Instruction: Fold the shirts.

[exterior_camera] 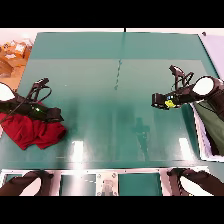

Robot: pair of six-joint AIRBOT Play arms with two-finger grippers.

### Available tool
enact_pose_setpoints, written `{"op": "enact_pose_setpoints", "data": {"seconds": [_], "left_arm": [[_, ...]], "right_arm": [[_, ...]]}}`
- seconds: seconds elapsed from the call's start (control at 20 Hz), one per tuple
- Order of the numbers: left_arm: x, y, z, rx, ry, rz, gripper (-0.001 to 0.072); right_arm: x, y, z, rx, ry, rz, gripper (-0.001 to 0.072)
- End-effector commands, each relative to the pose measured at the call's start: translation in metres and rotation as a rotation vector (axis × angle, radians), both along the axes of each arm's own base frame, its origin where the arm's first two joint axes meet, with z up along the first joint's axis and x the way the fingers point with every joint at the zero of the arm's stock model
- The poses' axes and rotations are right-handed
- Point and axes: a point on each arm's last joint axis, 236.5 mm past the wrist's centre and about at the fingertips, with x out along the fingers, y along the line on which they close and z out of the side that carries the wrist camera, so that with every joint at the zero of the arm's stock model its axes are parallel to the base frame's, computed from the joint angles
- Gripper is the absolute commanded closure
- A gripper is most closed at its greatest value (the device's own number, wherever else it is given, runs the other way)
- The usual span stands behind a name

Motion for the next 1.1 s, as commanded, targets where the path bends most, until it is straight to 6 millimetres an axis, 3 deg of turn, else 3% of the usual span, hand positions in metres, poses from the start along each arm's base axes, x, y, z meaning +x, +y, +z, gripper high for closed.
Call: {"op": "enact_pose_setpoints", "data": {"seconds": [0.0, 0.55, 0.8, 0.85, 0.9, 1.05], "left_arm": [[0.000, 0.000, 0.000, 0.000, 0.000, 0.001, 0.0684], [0.001, 0.000, 0.000, -0.001, -0.003, 0.002, 0.0685], [0.027, 0.004, 0.003, 0.008, -0.105, 0.054, 0.0681], [0.036, 0.012, 0.002, 0.043, -0.144, 0.056, 0.0437], [0.041, 0.032, -0.005, 0.137, -0.169, 0.056, 0.0005], [0.047, 0.128, -0.015, 0.543, -0.193, 0.099, -0.0003]], "right_arm": [[0.000, 0.000, 0.000, 0.000, 0.001, 0.001, 0.0699], [0.001, 0.000, 0.000, 0.000, -0.005, -0.001, 0.0699], [0.011, 0.000, 0.003, 0.003, -0.046, -0.015, 0.0698], [0.016, -0.001, 0.005, 0.002, -0.068, -0.021, 0.0699], [0.019, -0.001, 0.006, 0.003, -0.080, -0.025, 0.0698], [0.029, 0.000, 0.011, 0.017, -0.124, -0.041, 0.0698]]}}
